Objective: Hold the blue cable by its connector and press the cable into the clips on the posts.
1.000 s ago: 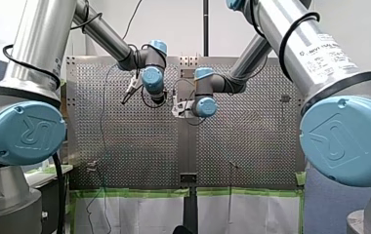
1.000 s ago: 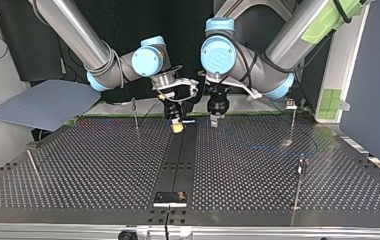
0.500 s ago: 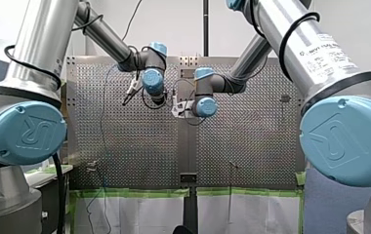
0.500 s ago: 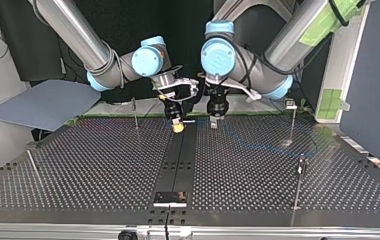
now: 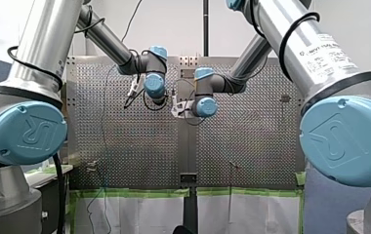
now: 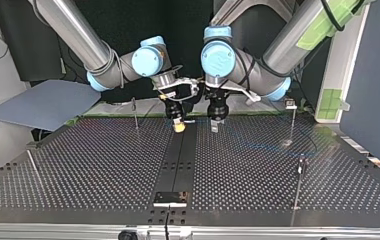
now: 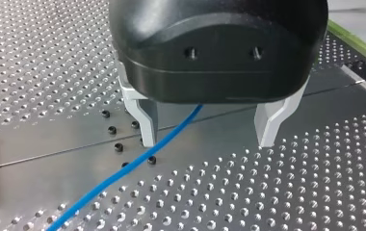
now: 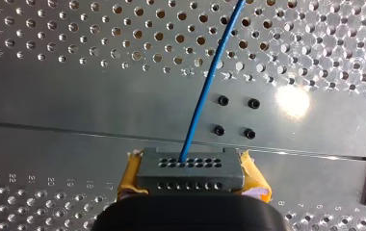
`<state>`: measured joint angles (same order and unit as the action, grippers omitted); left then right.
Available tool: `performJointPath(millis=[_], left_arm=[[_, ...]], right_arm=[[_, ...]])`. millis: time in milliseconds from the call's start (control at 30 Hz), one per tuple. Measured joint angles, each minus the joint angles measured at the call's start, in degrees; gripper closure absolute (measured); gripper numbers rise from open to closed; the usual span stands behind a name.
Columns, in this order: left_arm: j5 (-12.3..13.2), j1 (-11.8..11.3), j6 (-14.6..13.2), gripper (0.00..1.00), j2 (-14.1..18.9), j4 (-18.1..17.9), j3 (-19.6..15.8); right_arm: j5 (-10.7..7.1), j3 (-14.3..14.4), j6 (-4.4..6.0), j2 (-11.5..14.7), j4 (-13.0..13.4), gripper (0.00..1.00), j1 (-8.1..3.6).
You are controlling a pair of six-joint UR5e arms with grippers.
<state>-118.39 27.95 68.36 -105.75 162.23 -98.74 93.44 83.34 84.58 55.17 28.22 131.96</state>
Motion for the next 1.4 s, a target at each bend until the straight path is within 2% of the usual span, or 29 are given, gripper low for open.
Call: performJointPath(millis=[667, 933, 967, 1000, 1033, 1067, 1100, 1133, 1400], left_arm=[[0.7, -2.5, -0.1, 0.00, -0.9, -0.3, 2.1], [1.0, -2.8, 0.0, 0.00, -0.9, -0.1, 2.1], [0.9, -2.8, 0.0, 0.38, -0.9, -0.1, 2.1], [0.8, -2.8, 0.0, 0.38, -0.9, -0.1, 2.1], [0.7, -2.8, 0.1, 0.55, -0.9, -0.2, 2.1], [0.6, -2.8, 0.2, 0.77, -0.9, -0.3, 2.1], [0.5, -2.8, 0.2, 0.77, -0.9, -0.5, 2.1], [0.5, -2.8, 0.3, 1.00, -0.9, -0.6, 2.1], [0.8, -2.8, 0.8, 1.00, -0.9, -0.8, 2.0]], right_arm=[[-0.22, 0.0, 0.25, 0.0, -0.1, 1.00, -0.28], [-0.34, 0.0, 0.25, 0.0, -0.2, 1.00, -0.26], [-0.35, 0.0, 0.25, 0.0, -0.2, 1.00, -0.26], [-0.35, 0.0, 0.25, 0.0, -0.2, 1.00, -0.26], [-0.36, 0.0, 0.28, 0.0, -0.2, 1.00, -0.26], [-0.36, 0.0, 0.30, 0.0, -0.2, 1.00, -0.26], [-0.36, 0.0, 0.32, 0.0, -0.2, 1.00, -0.26], [-0.36, 0.0, 0.36, 0.0, -0.2, 1.00, -0.26], [-0.36, 0.0, 0.27, 0.1, -0.3, 1.00, -0.21]])
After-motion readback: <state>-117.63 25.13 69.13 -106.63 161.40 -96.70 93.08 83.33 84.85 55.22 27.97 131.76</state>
